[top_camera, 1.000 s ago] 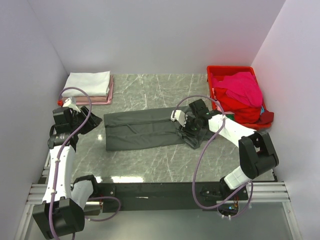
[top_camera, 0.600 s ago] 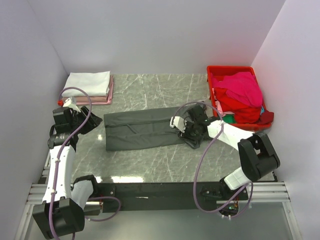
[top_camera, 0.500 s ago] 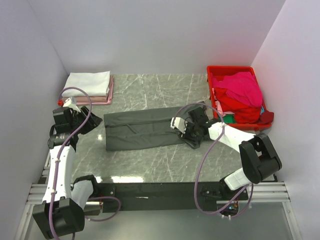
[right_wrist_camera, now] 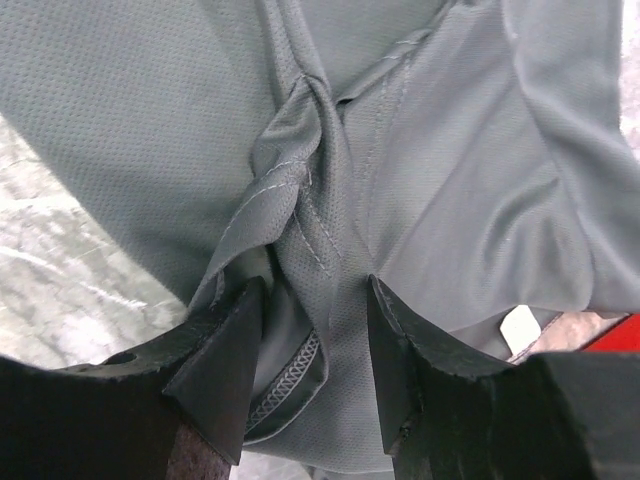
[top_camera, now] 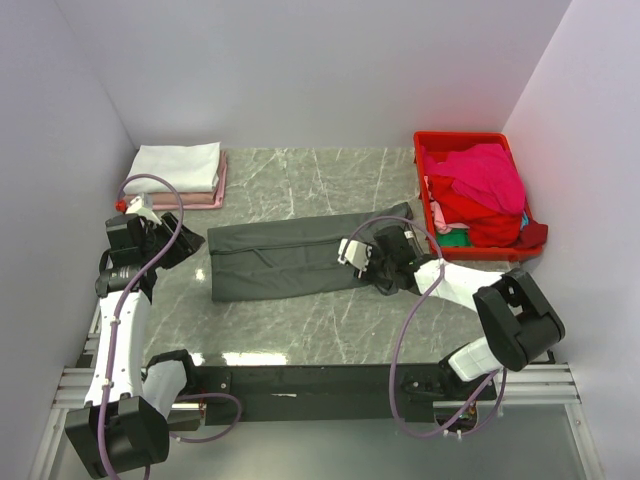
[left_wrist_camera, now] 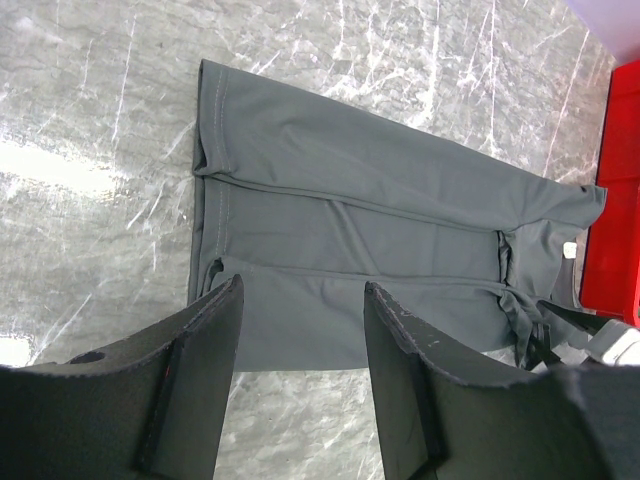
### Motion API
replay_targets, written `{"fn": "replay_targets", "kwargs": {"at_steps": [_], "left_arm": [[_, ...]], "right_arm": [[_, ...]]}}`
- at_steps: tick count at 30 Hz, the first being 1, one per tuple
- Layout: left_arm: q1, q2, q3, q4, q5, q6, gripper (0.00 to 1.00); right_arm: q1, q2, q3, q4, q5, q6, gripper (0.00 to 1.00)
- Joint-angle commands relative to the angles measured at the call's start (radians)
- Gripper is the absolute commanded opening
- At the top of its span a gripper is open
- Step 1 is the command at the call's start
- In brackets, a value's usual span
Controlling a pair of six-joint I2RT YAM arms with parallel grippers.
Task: Fold and stack the t-shirts
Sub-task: Fold the tshirt
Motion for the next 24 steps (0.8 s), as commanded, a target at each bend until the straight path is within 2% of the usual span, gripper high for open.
{"fn": "replay_targets", "kwargs": {"at_steps": [1, 11, 24], "left_arm": [[-0.001, -0.002, -0.002, 0.041, 0.015, 0.021, 0.57], [-0.001, -0.002, -0.003, 0.041, 0.018, 0.021, 0.56], [0.001, 0.003, -0.002, 0.041, 0.021, 0.022, 0.56]], "right_arm": [[0.004, -0.047, -0.011, 0.076, 0.025, 0.006, 0.52], [0.004, -0.124, 0.023, -0.036, -0.043, -0.03, 0.51], [0.003, -0.047, 0.049, -0.053, -0.034, -0.035, 0.5]]}}
